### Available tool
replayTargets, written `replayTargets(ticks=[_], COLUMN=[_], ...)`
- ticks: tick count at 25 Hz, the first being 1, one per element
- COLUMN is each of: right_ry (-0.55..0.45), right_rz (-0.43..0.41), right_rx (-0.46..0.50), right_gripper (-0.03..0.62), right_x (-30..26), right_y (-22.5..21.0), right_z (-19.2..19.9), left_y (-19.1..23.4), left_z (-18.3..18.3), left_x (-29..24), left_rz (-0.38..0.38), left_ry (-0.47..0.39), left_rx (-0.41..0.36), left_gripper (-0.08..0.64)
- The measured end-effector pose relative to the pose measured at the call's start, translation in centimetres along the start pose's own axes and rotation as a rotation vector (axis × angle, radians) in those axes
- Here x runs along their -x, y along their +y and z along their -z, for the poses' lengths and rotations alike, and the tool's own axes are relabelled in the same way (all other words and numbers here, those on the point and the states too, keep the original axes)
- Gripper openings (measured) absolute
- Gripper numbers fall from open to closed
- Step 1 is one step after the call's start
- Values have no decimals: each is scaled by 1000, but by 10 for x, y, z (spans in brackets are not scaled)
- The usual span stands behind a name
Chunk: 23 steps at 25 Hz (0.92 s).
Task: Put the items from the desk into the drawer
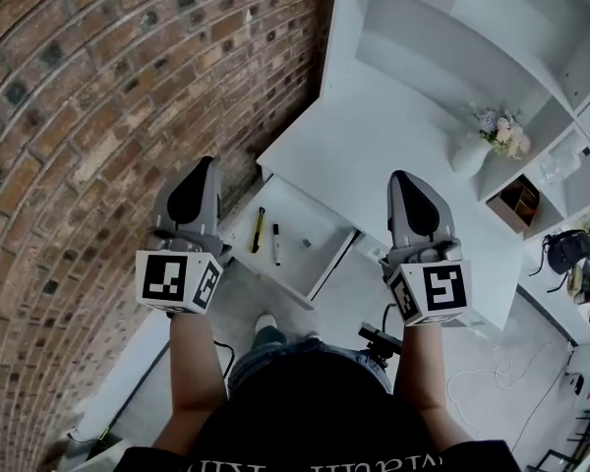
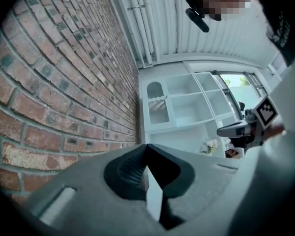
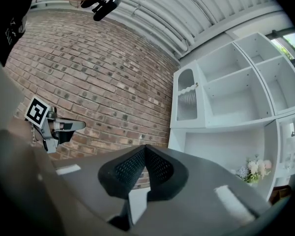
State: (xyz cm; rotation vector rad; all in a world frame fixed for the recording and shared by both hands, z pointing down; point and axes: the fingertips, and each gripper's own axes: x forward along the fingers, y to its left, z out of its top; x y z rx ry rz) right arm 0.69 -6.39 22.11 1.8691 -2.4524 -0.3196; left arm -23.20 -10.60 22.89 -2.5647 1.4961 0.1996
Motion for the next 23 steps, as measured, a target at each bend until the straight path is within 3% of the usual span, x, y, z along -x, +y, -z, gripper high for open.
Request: replayTargets(ticks=[23], right_ry=[-22], right_rz=[21], right_rx=[5], right_gripper=[8], right_x=[18], right_y=[-8], right_z=[-7], left_y=[-24], left_z=[-17], left_x=[4], left_rz=[33], left_ry=[-2], left_rx=[-112], left_gripper=[2])
